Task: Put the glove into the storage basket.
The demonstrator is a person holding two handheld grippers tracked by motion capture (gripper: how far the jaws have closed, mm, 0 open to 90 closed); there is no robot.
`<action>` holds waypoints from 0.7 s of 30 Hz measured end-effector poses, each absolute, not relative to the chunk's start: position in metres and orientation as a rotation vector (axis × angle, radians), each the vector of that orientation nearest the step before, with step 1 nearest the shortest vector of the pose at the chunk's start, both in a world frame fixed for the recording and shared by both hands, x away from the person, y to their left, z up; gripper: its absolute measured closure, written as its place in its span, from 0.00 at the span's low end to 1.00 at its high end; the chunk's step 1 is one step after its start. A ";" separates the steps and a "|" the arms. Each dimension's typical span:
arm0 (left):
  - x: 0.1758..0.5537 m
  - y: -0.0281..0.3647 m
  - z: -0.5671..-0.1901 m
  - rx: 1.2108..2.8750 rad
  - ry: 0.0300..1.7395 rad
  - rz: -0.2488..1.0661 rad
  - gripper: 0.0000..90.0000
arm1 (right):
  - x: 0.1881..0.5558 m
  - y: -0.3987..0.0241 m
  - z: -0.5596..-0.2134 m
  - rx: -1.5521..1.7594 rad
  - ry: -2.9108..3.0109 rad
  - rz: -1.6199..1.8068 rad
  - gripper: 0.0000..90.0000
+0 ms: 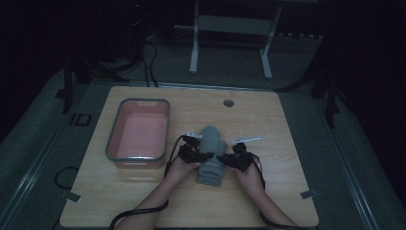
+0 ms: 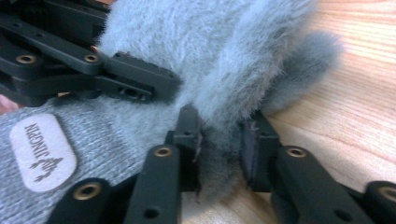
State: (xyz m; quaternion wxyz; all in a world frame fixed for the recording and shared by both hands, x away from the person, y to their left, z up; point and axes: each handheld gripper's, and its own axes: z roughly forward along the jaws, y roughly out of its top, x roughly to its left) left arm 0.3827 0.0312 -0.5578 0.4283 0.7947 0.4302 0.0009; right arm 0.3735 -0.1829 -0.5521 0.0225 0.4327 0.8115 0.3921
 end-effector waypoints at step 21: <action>0.375 0.039 -0.482 1.987 0.932 0.145 0.82 | 0.361 -0.183 -0.493 1.249 2.381 1.405 0.91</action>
